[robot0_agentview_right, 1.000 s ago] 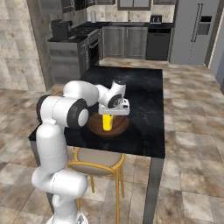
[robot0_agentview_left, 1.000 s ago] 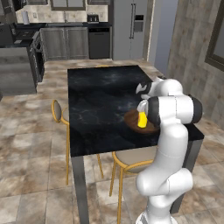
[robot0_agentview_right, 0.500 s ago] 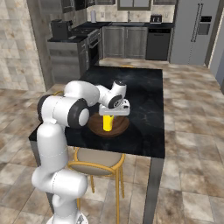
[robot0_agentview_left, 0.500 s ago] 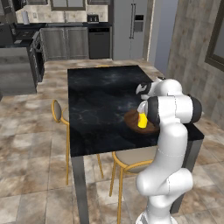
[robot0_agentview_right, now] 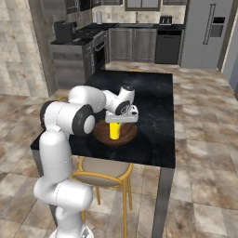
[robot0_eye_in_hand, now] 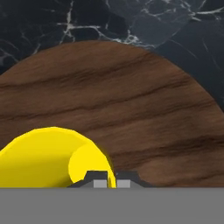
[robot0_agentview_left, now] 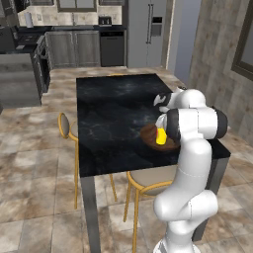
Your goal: Place the cup inside the bowl on the dining table and move the bowl to any counter.
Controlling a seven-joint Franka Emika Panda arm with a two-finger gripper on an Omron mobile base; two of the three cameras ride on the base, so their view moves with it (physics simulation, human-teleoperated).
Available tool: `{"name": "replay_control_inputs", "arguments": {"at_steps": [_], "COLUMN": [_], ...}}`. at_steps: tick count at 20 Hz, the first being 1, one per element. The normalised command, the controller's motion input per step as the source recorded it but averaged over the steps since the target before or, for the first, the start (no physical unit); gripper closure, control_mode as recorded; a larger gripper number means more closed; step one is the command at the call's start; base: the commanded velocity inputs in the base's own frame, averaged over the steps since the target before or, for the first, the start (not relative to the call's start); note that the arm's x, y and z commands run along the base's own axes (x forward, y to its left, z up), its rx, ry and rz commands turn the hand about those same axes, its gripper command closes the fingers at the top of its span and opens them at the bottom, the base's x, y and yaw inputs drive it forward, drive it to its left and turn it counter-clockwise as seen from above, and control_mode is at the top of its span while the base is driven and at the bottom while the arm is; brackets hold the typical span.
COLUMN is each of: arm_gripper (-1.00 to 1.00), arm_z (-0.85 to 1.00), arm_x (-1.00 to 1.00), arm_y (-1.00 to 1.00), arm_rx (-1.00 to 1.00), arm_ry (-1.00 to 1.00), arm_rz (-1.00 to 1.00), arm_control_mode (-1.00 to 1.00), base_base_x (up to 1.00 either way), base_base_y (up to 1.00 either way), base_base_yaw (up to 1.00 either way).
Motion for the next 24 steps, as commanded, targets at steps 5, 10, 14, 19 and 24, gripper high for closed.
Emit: {"name": "replay_control_inputs", "arguments": {"at_steps": [5,10,14,19,24], "arm_gripper": [-1.00,-1.00,-1.00,-1.00,-1.00], "arm_z": [0.00,0.00,0.00,0.02,0.20], "arm_x": [0.00,0.00,0.00,-0.01,-0.03], "arm_y": [0.00,0.00,0.00,0.00,-0.01], "arm_rx": [0.00,0.00,0.00,0.00,0.00], "arm_ry": [0.00,0.00,0.00,0.00,0.00], "arm_rz": [0.00,0.00,0.00,0.00,0.00], "arm_control_mode": [-1.00,-1.00,-1.00,-1.00,-1.00], "base_base_x": [0.00,0.00,0.00,0.00,0.00], "base_base_y": [0.00,0.00,0.00,0.00,0.00], "base_base_yaw": [0.00,0.00,0.00,0.00,0.00]}}
